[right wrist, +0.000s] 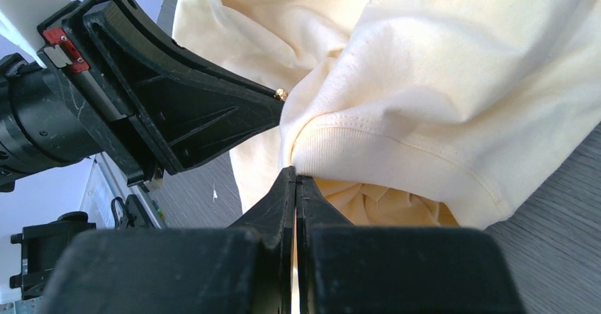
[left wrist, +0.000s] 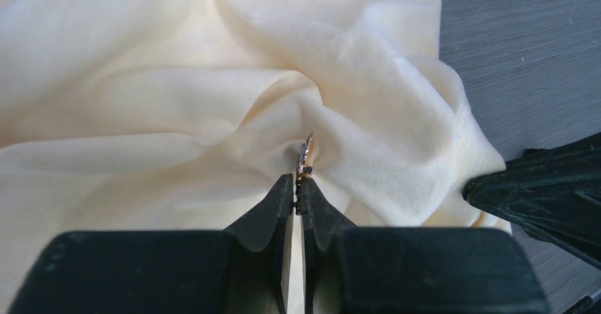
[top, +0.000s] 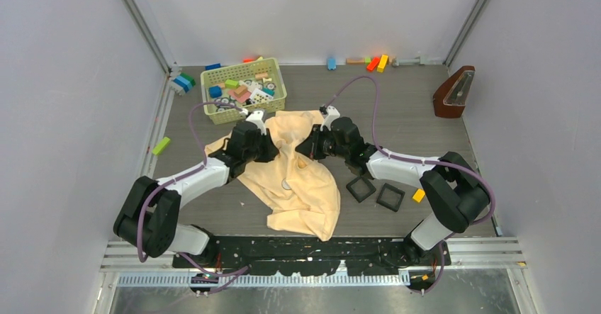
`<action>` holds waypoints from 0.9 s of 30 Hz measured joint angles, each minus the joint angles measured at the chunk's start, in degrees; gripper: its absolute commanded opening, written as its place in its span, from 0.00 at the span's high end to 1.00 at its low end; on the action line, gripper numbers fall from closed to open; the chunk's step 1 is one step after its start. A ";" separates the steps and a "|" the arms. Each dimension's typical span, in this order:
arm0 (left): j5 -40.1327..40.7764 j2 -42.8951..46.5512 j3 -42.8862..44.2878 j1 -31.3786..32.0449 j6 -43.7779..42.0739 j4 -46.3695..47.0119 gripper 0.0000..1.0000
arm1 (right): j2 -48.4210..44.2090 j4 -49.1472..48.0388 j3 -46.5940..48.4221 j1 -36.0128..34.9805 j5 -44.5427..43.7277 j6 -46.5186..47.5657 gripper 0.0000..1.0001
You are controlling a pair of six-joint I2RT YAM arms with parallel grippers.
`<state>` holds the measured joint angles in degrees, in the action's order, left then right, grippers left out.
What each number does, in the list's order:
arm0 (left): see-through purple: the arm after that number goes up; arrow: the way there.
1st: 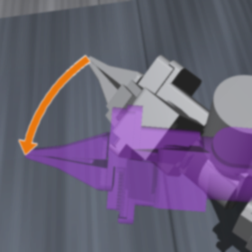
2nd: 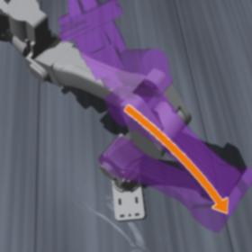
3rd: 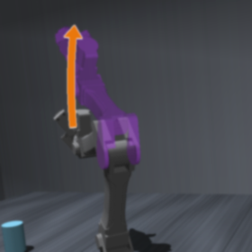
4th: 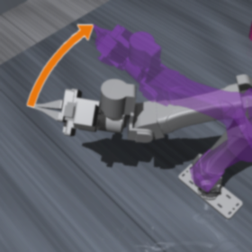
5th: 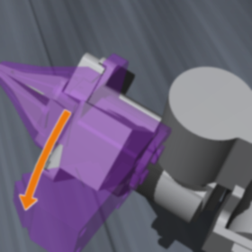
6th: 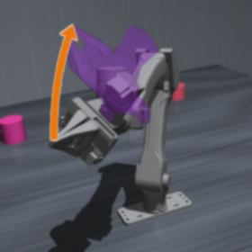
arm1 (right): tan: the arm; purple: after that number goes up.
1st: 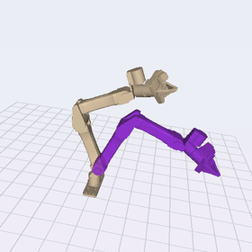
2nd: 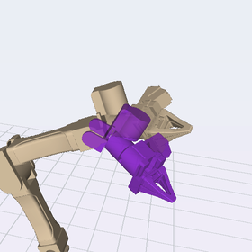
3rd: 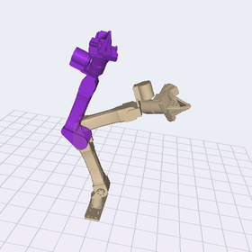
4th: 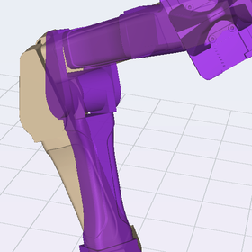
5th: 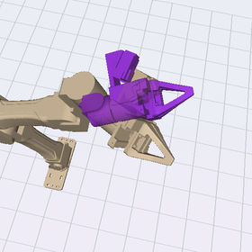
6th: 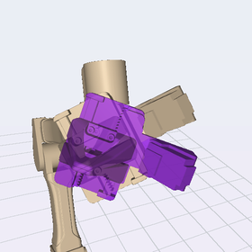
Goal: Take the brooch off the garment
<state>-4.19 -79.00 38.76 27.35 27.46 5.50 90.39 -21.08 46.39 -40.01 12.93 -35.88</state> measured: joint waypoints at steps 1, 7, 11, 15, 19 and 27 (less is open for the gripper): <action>-0.33 0.00 0.00 0.02 -0.02 -0.02 0.94 | 0.00 0.09 0.00 0.00 -0.07 0.00 0.99; -1.07 0.00 0.00 0.00 -0.04 -0.09 0.78 | 0.85 1.18 0.42 0.00 -1.38 -0.02 0.99; -1.07 -0.33 0.13 0.00 0.24 -0.48 0.78 | 2.03 2.03 0.66 -0.02 -1.79 -0.07 0.99; -0.57 -2.14 1.29 0.00 0.42 -2.43 0.85 | 2.23 2.29 0.66 0.00 -1.90 -0.11 0.99; -0.39 -3.65 1.73 0.00 0.39 -3.32 0.92 | 2.23 2.29 0.66 0.00 -1.90 -0.20 1.00; -0.87 -4.33 2.25 0.00 -0.42 -3.63 1.00 | 2.23 2.32 0.66 -0.02 -1.90 -0.28 0.98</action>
<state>-5.06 -83.33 41.01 27.35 27.05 1.87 92.62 -18.76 47.05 -40.03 11.03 -36.16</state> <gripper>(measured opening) 0.009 0.032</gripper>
